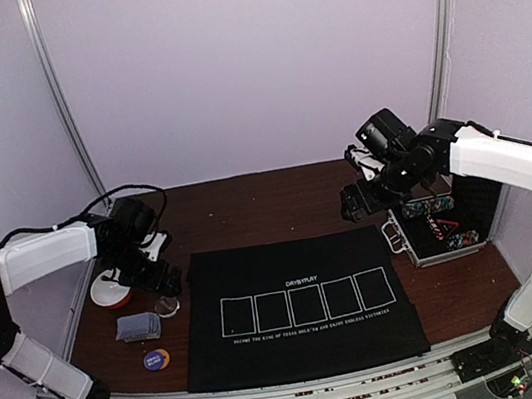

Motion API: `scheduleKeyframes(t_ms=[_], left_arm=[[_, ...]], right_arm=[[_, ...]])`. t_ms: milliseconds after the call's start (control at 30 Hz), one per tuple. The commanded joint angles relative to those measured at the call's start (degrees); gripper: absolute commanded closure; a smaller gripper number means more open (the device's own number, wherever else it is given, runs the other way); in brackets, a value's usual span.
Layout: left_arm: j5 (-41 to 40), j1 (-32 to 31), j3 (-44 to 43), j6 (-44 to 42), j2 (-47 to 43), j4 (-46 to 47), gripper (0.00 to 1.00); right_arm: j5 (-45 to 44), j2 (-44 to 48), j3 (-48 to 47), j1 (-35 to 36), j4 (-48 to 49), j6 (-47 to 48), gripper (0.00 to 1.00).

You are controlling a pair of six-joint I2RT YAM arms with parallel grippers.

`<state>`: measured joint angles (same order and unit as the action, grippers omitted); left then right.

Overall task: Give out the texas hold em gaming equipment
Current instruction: Pick up the dealer button from the center of the board.

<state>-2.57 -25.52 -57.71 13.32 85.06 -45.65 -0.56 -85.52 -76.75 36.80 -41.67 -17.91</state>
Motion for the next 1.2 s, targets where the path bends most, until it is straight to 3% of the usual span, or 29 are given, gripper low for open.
scheduleKeyframes(t_ms=[0,200,633,967,1100,1167], left_arm=[[-3.2,-0.2,0.8,0.4,5.9,4.7,0.02],[-4.3,-0.1,1.3,-0.4,11.6,5.2,0.05],[2.6,2.1,1.0,-2.0,15.7,4.4,0.29],[5.3,2.1,0.3,-2.2,15.9,0.3,0.27],[5.0,2.1,0.3,-2.4,17.4,-0.1,0.38],[4.5,2.1,0.1,-2.4,17.6,-0.2,0.49]], right_arm=[[-1.8,-0.6,0.3,0.9,-1.0,1.2,0.04],[-1.9,-0.5,1.7,1.0,-0.8,2.0,0.04],[-2.5,-0.3,2.2,1.2,-0.8,2.4,0.03],[-2.6,-0.1,2.1,1.3,-0.6,2.1,0.03],[-2.1,-0.1,1.7,1.4,-0.6,2.1,0.03],[-2.2,0.1,1.6,1.5,-0.7,2.1,0.03]])
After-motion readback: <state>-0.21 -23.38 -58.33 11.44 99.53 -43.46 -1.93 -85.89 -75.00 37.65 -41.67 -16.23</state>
